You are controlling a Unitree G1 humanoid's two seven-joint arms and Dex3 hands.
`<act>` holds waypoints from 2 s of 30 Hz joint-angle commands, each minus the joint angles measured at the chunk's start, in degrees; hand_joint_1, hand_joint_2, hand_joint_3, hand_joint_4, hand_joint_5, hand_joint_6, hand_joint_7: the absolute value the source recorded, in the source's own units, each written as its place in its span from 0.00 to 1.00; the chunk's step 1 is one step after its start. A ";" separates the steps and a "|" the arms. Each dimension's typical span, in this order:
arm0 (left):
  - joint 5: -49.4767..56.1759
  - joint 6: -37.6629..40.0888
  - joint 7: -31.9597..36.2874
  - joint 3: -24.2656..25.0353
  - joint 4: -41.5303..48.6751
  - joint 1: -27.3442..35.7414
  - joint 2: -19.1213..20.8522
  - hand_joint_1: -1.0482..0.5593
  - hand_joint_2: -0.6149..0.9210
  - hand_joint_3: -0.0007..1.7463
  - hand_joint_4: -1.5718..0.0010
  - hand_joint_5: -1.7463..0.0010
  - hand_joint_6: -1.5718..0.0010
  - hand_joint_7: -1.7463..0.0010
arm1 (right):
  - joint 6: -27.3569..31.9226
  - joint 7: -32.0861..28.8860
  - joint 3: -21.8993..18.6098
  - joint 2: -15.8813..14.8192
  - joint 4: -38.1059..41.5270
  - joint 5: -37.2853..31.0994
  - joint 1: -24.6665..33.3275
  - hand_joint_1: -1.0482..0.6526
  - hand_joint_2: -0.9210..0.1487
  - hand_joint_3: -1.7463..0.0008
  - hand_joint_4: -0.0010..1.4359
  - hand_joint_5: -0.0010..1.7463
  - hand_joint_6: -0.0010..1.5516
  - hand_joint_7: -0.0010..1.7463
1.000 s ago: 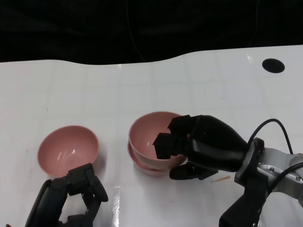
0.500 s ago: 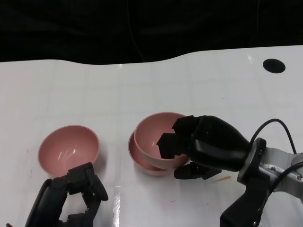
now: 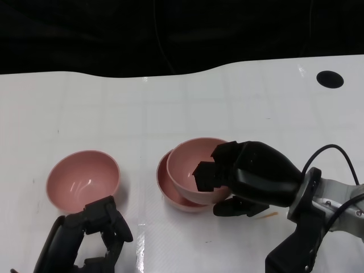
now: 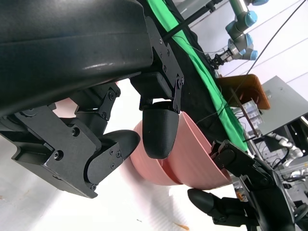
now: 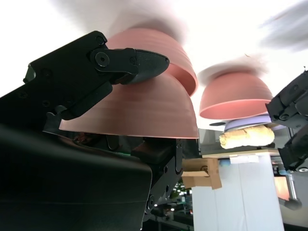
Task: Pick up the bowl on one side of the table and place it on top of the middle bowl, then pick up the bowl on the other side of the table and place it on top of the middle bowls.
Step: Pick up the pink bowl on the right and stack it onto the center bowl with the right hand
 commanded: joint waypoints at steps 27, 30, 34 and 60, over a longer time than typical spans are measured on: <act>-0.35 -0.09 0.72 -0.05 1.41 -0.36 0.28 0.61 0.71 0.71 0.47 0.03 0.52 0.16 | 1.32 -4.62 4.60 1.59 3.64 -1.91 -4.50 0.53 0.21 0.67 0.58 1.00 0.33 1.00; -0.32 0.34 0.70 -0.16 0.96 -0.21 0.25 0.61 0.71 0.71 0.47 0.03 0.52 0.16 | 1.36 -4.31 4.88 1.98 3.97 -1.78 -4.70 0.53 0.20 0.67 0.57 1.00 0.34 1.00; 0.34 0.19 1.18 -0.14 0.97 -0.20 0.26 0.61 0.71 0.71 0.47 0.03 0.52 0.16 | 1.65 -3.88 5.38 2.29 4.32 -1.90 -5.04 0.53 0.21 0.67 0.57 1.00 0.33 1.00; 1.45 1.04 2.83 -0.52 1.32 -0.32 -0.55 0.61 0.71 0.70 0.48 0.02 0.51 0.18 | 3.34 -11.01 9.23 4.74 11.98 -4.23 -7.64 0.53 0.12 0.78 0.54 1.00 0.31 1.00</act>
